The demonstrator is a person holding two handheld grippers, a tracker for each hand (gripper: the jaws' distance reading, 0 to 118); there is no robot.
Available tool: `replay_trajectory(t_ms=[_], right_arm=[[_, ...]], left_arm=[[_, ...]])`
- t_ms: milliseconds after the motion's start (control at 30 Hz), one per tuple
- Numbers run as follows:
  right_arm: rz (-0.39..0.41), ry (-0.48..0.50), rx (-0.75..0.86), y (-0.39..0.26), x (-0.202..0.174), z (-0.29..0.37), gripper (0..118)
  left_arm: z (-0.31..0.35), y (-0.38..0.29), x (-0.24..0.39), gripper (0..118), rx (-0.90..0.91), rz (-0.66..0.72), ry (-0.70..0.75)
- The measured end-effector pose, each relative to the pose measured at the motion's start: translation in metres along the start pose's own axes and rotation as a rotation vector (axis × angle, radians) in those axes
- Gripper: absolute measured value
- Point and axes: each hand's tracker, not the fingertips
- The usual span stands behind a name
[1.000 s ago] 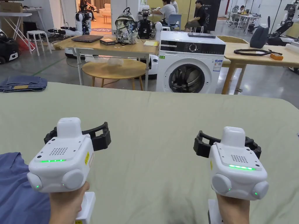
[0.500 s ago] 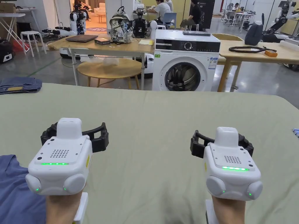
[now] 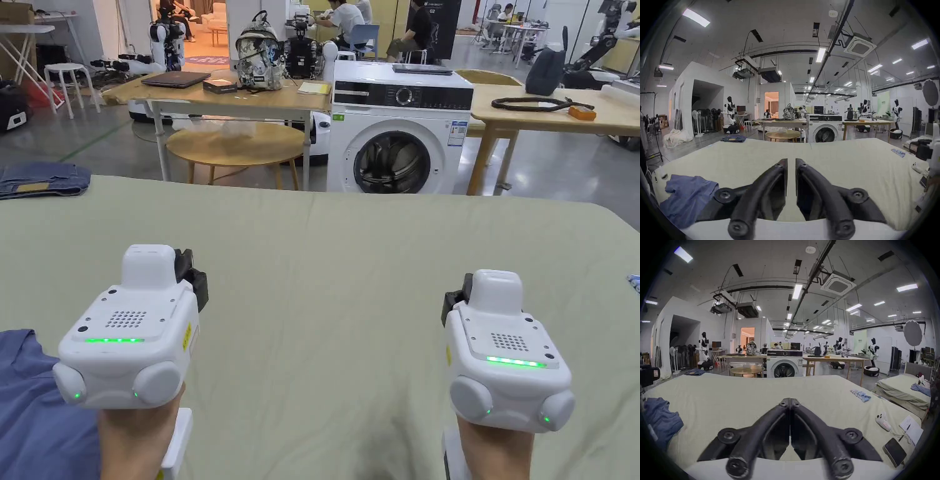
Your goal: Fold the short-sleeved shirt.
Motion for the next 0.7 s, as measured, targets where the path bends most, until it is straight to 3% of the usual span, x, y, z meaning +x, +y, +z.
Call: replay_trajectory(t_ms=[333,700], right_arm=[[-0.002,0.029,-0.005,0.006,-0.021,0.004,0],[0.034,0.196,-0.007,0.005,-0.105,0.01,0]], left_arm=[[0.006,-0.003,-0.04,0,-0.015,-0.022,0.076],[0.058,-0.003,-0.131,0,-0.089,-0.046,0.241]])
